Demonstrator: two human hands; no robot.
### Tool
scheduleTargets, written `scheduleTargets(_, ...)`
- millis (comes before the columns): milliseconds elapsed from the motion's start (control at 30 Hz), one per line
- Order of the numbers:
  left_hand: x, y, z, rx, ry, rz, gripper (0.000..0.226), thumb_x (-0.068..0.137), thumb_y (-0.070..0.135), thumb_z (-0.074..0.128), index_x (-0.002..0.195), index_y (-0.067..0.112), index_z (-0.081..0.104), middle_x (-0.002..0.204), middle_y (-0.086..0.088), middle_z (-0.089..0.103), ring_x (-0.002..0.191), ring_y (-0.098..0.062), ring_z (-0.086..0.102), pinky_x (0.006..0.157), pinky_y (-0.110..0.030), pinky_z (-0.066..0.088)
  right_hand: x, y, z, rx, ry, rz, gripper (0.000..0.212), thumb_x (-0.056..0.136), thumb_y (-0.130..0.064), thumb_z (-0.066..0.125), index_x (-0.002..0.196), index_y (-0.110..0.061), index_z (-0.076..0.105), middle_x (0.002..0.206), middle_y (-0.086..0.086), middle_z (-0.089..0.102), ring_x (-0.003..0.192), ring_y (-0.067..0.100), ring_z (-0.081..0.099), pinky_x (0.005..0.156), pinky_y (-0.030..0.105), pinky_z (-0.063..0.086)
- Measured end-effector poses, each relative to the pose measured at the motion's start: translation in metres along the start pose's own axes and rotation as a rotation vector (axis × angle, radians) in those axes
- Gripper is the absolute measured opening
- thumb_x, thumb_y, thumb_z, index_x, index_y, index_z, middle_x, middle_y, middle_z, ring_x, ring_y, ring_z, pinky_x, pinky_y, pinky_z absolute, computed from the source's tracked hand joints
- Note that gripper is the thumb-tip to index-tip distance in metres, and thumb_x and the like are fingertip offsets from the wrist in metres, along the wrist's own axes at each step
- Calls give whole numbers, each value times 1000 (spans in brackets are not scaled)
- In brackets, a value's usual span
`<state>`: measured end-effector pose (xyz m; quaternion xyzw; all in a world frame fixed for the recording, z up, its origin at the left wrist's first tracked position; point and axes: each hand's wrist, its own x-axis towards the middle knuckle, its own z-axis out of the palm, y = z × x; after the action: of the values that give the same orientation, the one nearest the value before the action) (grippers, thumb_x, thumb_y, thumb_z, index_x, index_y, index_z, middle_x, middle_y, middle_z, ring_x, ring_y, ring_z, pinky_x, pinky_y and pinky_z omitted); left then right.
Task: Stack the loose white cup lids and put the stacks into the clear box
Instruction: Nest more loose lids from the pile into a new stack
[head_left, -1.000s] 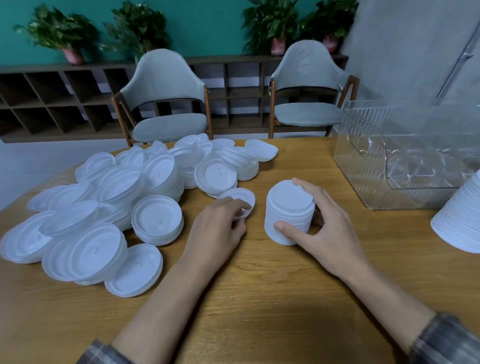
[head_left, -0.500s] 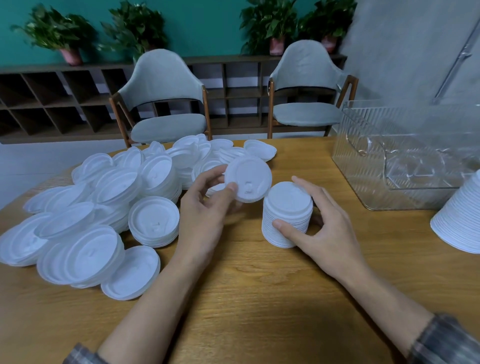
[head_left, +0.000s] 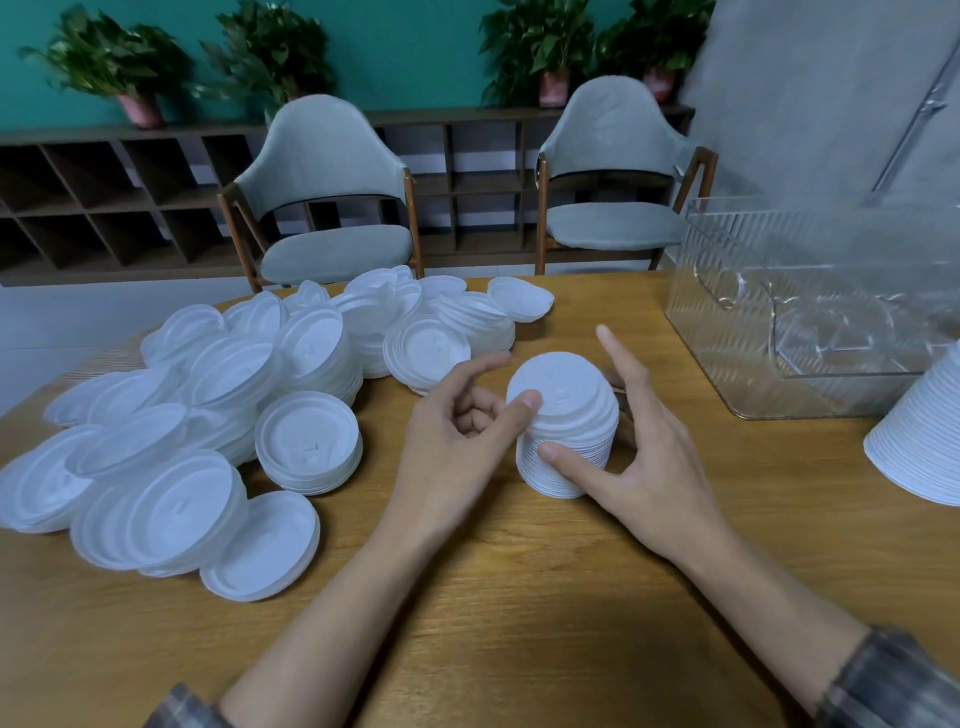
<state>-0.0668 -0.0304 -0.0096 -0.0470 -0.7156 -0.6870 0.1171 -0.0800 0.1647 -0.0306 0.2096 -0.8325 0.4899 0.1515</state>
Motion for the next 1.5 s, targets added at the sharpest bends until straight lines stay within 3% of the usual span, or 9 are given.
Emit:
scheduleTargets(200,-3,-4,1,160,-16,64,34,83,45,86,113,33,75,79,8,60,72,-10,52,69,-21,43,0,0,1,-44,-11,-56,76,81,-53,77,149,-40,47,137,-21,55,131,-2,51,102,7,36)
scheduleTargets(300,-1,-3,-5,193,-89,86,54,80,48,77,132,38,65,126,20,64,119,2,59,95,-22,49,-1,-1,1,-37,-33,-69,69,81,-53,77,144,-38,52,136,-20,56,131,1,53,102,9,37)
scheduleTargets(400,0,2,-9,88,-257,70,64,87,16,72,148,26,55,146,14,61,141,-2,50,116,-34,44,-2,-2,3,-33,-47,-89,69,82,-51,79,143,-36,53,137,-21,56,131,1,52,104,12,39)
scheduleTargets(500,-1,3,-8,55,-239,92,65,88,4,76,148,19,56,138,6,68,135,-9,58,117,-37,46,-3,-3,2,-18,-47,-64,76,80,-53,79,148,-39,48,141,-25,53,134,0,50,106,19,43)
scheduleTargets(733,-7,-1,6,252,-24,176,56,75,34,94,125,33,70,120,12,63,122,-5,61,92,-14,48,-3,-2,2,-34,-50,-56,77,82,-44,82,150,-38,46,141,-20,54,133,-4,49,103,7,36)
scheduleTargets(867,-7,-3,7,232,-73,137,62,74,52,83,130,34,63,131,19,61,131,-1,55,102,-23,47,-3,-2,2,-28,-51,-52,74,80,-44,83,146,-36,50,137,-21,56,130,1,53,101,9,38)
scheduleTargets(1000,-4,-1,-1,116,-181,93,64,84,24,79,145,27,58,140,14,65,136,-5,56,115,-38,46,-3,-4,3,-7,-38,-57,76,81,-61,78,147,-38,48,140,-26,54,134,-1,50,105,15,42)
scheduleTargets(1200,-5,0,5,188,-21,160,58,77,29,94,130,30,70,122,14,67,124,-5,62,98,-24,53,-3,-6,1,18,-43,-10,89,76,-59,78,155,-44,38,144,-24,51,136,-4,47,108,14,40)
scheduleTargets(1500,-7,-5,12,278,28,227,57,71,40,95,122,31,71,121,12,64,124,-9,61,96,-26,54,-2,-1,2,-51,-21,-63,82,78,-25,90,151,-26,52,139,-18,58,130,-10,49,102,5,34)
